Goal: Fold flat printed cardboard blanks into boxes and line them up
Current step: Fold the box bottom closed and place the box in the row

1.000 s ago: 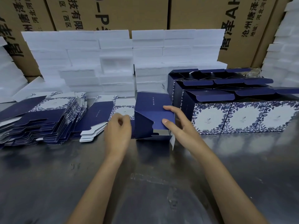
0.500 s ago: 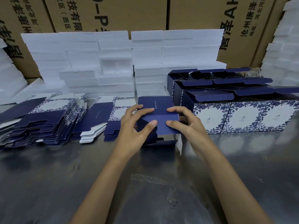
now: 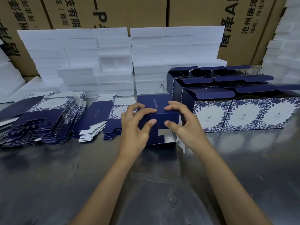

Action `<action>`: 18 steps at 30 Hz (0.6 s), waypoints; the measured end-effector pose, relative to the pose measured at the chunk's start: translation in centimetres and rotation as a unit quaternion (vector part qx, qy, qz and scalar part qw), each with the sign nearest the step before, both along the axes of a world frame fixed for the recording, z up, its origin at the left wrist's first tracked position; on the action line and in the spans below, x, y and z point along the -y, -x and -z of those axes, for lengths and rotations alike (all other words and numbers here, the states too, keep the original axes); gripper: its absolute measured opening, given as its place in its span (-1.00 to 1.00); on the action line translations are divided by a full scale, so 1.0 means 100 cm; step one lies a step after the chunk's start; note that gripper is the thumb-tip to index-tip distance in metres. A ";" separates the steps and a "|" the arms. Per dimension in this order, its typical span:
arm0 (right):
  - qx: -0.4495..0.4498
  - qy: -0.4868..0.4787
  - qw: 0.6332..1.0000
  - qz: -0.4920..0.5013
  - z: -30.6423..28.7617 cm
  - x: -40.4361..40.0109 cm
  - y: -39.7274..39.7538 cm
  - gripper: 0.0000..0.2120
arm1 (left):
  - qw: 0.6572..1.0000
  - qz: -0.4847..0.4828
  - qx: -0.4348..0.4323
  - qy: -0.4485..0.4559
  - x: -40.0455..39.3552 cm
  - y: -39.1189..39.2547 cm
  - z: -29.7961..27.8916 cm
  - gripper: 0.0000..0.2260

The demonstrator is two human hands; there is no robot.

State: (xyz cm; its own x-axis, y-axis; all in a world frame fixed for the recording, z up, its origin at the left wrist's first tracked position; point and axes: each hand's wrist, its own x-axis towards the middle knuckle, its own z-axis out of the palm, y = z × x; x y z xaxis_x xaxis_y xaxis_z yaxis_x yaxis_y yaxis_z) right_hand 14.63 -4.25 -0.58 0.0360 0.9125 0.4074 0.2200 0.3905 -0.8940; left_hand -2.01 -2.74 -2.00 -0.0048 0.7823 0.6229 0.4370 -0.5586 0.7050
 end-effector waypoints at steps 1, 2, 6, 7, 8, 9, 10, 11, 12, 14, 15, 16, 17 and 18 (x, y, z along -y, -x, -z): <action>0.004 -0.005 1.000 0.007 0.000 0.000 0.001 -0.63 | 1.000 -0.003 0.000 -0.006 0.001 -0.001 0.000 -0.72; 0.002 -0.007 1.000 0.010 -0.001 0.001 0.001 -0.63 | 1.000 -0.003 0.003 -0.007 0.001 -0.002 0.000 -0.72; -0.034 0.010 0.999 -0.014 -0.005 0.003 -0.003 -0.71 | 0.999 0.019 0.026 0.009 0.005 -0.002 -0.004 -0.75; -0.033 0.013 0.999 -0.016 -0.006 0.004 -0.004 -0.72 | 0.999 0.026 0.035 0.016 0.006 -0.003 -0.006 -0.76; -0.026 0.014 0.999 -0.013 -0.006 0.005 -0.004 -0.73 | 0.998 0.032 0.042 0.023 0.007 -0.003 -0.008 -0.78; -0.017 0.016 1.000 -0.007 -0.007 0.006 -0.003 -0.74 | 0.998 0.039 0.046 0.029 0.007 -0.003 -0.009 -0.79; -0.010 0.017 1.000 0.001 -0.007 0.006 -0.003 -0.76 | 0.997 0.043 0.050 0.037 0.007 -0.003 -0.010 -0.81; -0.007 0.017 1.000 0.009 -0.007 0.006 -0.002 -0.77 | 0.997 0.044 0.055 0.044 0.007 -0.004 -0.011 -0.81; -0.009 0.014 1.000 0.015 -0.006 0.005 -0.001 -0.78 | 0.996 0.043 0.063 0.048 0.007 -0.004 -0.011 -0.82; -0.018 0.005 1.000 0.022 -0.005 0.004 0.000 -0.79 | 0.995 0.035 0.083 0.050 0.007 -0.006 -0.010 -0.83; -0.022 0.001 0.999 0.025 -0.005 0.004 0.001 -0.79 | 0.994 0.034 0.090 0.050 0.007 -0.008 -0.010 -0.83; -0.026 0.000 0.999 0.025 -0.005 0.004 0.001 -0.79 | 0.993 0.036 0.095 0.052 0.007 -0.008 -0.009 -0.84; -0.029 0.000 0.999 0.024 -0.004 0.004 0.000 -0.78 | 0.993 0.040 0.098 0.056 0.007 -0.007 -0.009 -0.84; -0.030 0.003 0.999 0.020 -0.004 0.004 -0.001 -0.78 | 0.992 0.047 0.100 0.062 0.007 -0.005 -0.009 -0.83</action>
State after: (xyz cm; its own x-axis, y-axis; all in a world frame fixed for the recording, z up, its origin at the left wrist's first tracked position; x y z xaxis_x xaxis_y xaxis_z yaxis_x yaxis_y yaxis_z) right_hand 14.68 -4.66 -0.18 0.0962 0.9120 0.3987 0.1814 0.3778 -0.9080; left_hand -1.50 -3.42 -1.13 -0.0419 0.8554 0.5162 0.2305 -0.4945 0.8381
